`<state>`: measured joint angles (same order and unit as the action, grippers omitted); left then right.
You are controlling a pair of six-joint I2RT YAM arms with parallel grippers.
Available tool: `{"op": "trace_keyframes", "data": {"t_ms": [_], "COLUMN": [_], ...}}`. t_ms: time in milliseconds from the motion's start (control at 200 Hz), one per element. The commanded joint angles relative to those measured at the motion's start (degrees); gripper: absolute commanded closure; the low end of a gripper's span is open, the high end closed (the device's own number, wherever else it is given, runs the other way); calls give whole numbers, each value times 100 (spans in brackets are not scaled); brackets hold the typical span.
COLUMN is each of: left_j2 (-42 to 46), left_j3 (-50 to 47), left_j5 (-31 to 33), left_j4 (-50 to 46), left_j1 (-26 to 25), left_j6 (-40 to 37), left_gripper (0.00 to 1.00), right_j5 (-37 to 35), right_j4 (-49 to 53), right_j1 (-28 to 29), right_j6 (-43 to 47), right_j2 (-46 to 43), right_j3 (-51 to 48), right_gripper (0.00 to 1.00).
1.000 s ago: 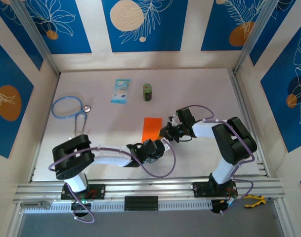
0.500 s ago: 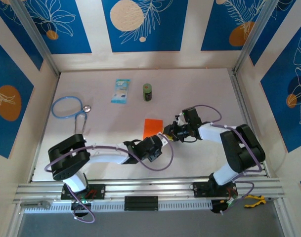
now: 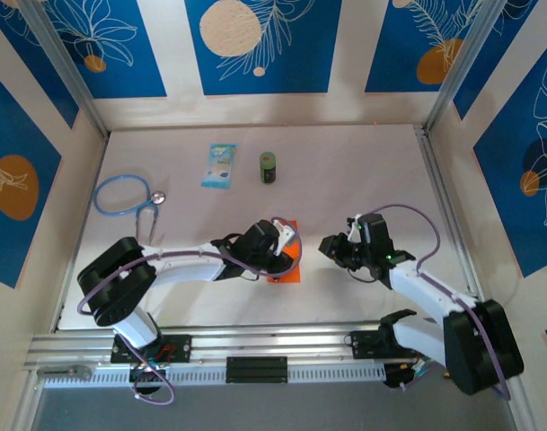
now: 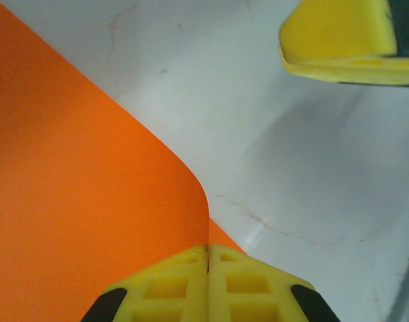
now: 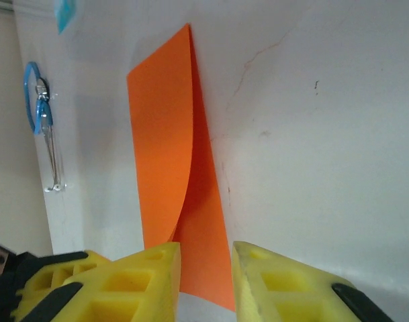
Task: Fold a paper plane with a square sheet of paper (pick it up from the middle)
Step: Fold the triangle a second time at the center of the table.
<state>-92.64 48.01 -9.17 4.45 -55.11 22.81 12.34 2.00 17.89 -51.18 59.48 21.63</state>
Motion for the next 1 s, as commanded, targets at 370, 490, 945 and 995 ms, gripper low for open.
{"op": "trace_keyframes", "data": {"t_ms": [370, 490, 945, 995], "left_j2": [-318, -274, -324, -340], "left_j3": [112, 59, 13, 14], "left_j5": [-559, -428, -384, -391], "left_j4": [764, 711, 645, 644], "left_j1": [71, 71, 87, 88], "left_j6": [818, 796, 813, 805], "left_gripper": [100, 100, 100, 100], "right_j5": [773, 699, 653, 621], "right_j4": [102, 130, -68, -51], "right_j1": [237, 454, 926, 944], "right_j6": [192, 171, 127, 157], "right_j2": [-324, 209, 1902, 1993], "right_j3": [-254, -69, 578, 588], "right_gripper": [92, 97, 100, 100]}}
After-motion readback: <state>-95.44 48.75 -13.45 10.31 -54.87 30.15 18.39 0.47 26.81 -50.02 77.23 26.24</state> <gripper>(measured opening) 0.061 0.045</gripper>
